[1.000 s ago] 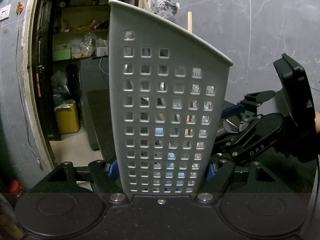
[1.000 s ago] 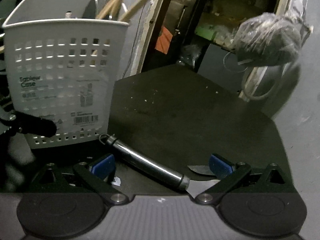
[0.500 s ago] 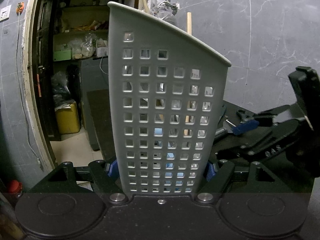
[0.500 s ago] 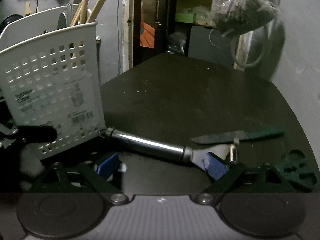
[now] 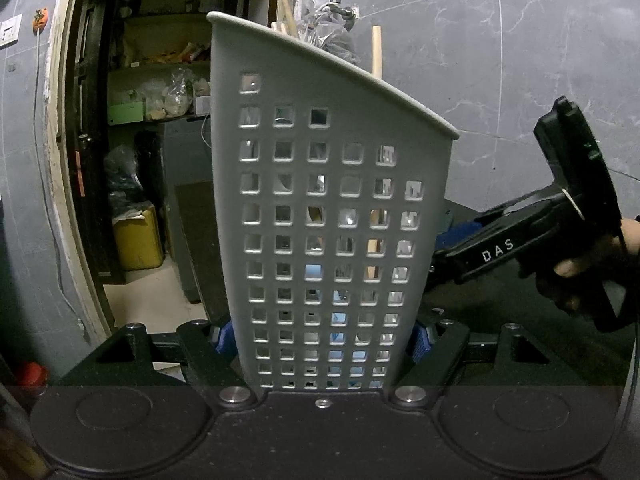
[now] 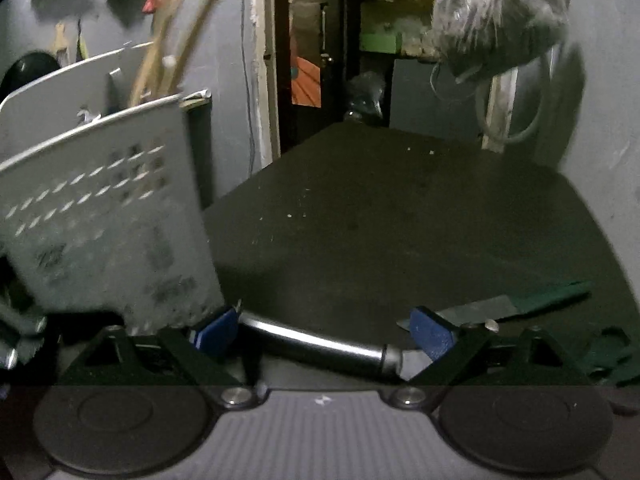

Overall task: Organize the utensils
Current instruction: 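Grasp the metal sharpening rod near its ring end with the right tool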

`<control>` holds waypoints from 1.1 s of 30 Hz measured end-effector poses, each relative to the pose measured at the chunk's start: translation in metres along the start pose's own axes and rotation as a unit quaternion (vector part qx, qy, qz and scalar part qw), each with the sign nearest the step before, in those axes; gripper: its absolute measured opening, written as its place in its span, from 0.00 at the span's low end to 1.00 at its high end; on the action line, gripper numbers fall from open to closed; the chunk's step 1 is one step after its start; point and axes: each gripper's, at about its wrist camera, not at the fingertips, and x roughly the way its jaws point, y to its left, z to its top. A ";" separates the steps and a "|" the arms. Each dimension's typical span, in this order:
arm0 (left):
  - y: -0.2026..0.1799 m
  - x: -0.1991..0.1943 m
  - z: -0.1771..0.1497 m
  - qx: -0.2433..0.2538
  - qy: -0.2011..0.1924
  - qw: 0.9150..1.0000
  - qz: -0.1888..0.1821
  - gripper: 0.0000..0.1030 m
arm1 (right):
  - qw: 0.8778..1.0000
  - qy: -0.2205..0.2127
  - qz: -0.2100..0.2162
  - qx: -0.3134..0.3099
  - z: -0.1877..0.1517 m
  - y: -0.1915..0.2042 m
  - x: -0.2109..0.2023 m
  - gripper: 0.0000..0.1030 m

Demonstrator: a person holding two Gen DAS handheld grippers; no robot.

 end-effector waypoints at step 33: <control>0.003 -0.003 -0.001 -0.001 -0.002 1.000 0.002 0.76 | 0.997 0.049 0.007 -0.051 -0.049 0.042 -0.054 0.80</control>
